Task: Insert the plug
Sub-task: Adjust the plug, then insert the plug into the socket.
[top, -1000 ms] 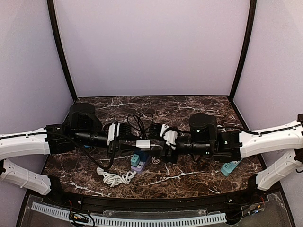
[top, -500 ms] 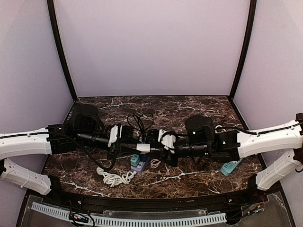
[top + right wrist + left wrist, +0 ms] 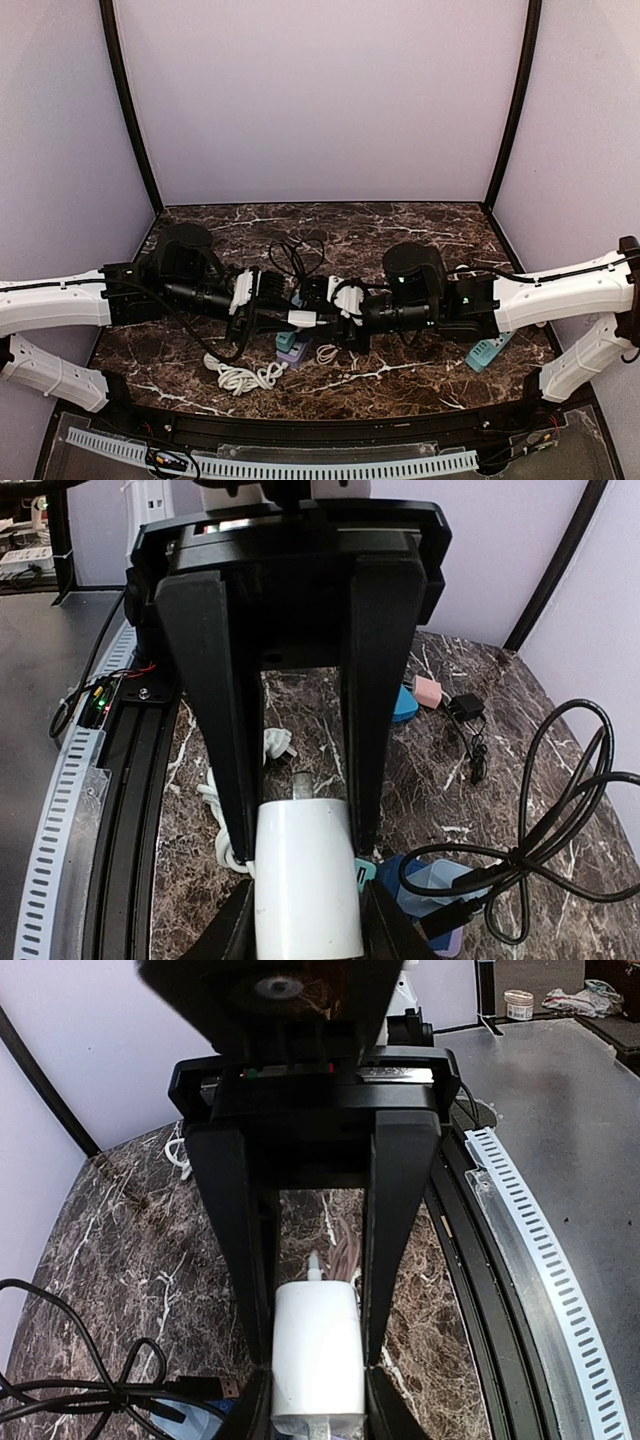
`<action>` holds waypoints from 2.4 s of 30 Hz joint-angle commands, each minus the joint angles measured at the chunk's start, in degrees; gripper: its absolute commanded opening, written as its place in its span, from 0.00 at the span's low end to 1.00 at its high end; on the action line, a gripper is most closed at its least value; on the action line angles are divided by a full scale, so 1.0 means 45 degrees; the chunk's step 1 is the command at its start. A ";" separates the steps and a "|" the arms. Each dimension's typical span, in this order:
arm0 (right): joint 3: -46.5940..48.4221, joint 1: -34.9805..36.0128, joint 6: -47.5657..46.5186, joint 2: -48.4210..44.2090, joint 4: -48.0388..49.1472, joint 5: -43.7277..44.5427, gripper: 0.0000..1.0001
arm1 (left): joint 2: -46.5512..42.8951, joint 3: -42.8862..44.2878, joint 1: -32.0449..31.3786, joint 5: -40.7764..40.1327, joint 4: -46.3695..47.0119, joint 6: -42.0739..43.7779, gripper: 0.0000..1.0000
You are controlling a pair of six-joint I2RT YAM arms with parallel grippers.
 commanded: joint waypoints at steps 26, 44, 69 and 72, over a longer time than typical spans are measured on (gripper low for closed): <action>-0.4117 -0.1524 0.3216 -0.0499 0.2224 0.0963 0.00 | -0.0805 -0.2400 0.2670 -0.0129 0.0033 -0.1826 0.59; -0.3926 -0.2051 0.2928 0.2469 0.5309 0.0901 0.00 | 0.2562 -0.4849 0.3924 0.1668 0.9282 -0.5234 0.69; -0.2957 -0.2620 0.3466 0.3808 0.5825 -0.0424 0.00 | 0.5817 -0.5238 0.3956 -0.0839 1.3561 -0.9422 0.42; -0.2926 -0.2750 0.3509 0.3965 0.5820 -0.0699 0.00 | 0.6176 -0.5093 0.3958 -0.0909 1.3590 -0.9430 0.39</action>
